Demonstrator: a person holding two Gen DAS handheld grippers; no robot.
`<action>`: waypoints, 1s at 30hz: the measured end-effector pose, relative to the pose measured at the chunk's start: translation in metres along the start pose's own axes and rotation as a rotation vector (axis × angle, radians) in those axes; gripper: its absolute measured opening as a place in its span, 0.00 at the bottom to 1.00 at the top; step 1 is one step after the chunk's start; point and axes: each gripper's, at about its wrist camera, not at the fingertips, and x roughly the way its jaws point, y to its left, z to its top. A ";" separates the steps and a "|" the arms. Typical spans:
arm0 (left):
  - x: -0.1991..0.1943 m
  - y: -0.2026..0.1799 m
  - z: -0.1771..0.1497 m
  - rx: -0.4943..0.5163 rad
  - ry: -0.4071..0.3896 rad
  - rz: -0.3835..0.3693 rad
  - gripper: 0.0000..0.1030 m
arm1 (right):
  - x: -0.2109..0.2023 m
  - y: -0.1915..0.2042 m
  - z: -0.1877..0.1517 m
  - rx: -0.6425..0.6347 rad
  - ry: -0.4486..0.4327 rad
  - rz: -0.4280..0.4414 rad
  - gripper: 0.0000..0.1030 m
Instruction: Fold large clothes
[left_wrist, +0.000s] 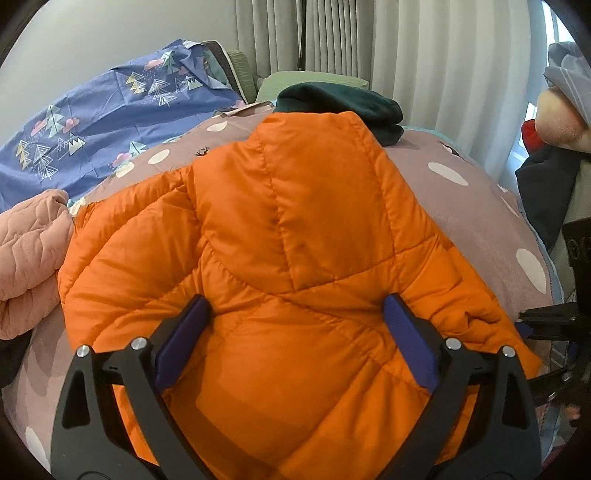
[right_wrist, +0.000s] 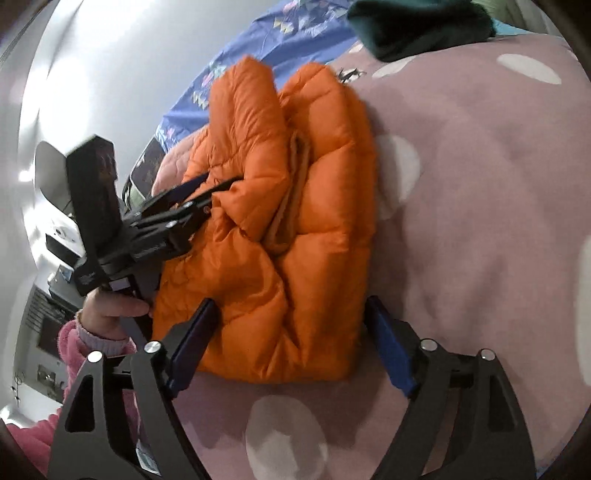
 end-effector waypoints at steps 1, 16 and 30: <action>0.000 0.000 0.000 -0.002 0.000 -0.002 0.93 | 0.003 0.001 0.004 -0.006 -0.004 -0.002 0.80; -0.018 0.008 0.001 -0.045 -0.056 -0.021 0.95 | 0.025 0.004 0.006 -0.031 -0.022 -0.037 0.40; -0.053 0.081 -0.016 -0.225 -0.077 0.121 0.98 | 0.032 0.014 -0.005 -0.078 -0.042 -0.060 0.42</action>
